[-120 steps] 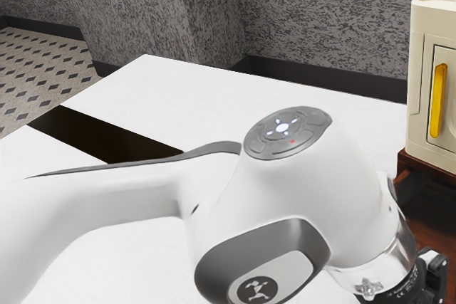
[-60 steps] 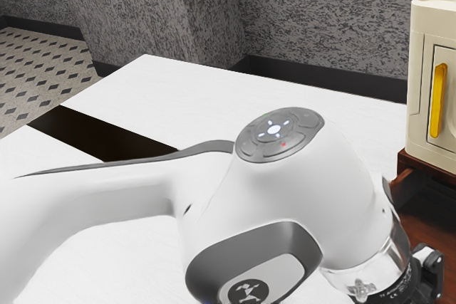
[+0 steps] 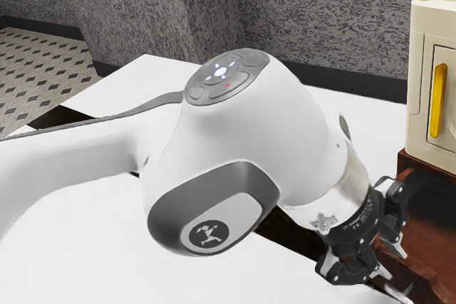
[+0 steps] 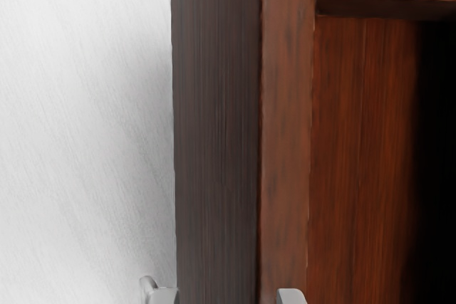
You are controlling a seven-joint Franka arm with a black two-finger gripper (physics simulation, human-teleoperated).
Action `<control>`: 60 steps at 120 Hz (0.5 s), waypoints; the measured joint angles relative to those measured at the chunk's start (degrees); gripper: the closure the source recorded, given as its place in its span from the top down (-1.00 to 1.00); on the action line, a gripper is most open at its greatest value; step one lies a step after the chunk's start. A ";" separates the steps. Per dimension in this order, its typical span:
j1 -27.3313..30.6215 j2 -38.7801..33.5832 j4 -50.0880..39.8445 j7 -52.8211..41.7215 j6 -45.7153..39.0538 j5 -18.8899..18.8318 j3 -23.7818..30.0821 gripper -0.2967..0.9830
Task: Pull the drawer handle with one arm to open the drawer
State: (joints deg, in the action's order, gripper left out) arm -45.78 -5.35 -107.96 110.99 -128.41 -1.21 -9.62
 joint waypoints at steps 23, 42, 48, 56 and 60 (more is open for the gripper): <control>2.76 0.24 18.24 -0.52 12.24 -2.95 -0.07 -0.22; 17.56 -1.82 27.44 -2.93 31.63 -1.40 -0.22 0.18; 22.72 -2.50 26.41 -3.76 35.85 -0.54 -0.27 0.25; 26.36 -2.94 24.18 -4.79 40.09 0.22 -0.24 0.33; 27.11 -3.07 22.98 -5.26 41.75 0.49 -0.18 0.36</control>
State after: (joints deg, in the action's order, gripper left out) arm -18.67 -8.42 -84.98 105.73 -86.66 -0.72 -9.80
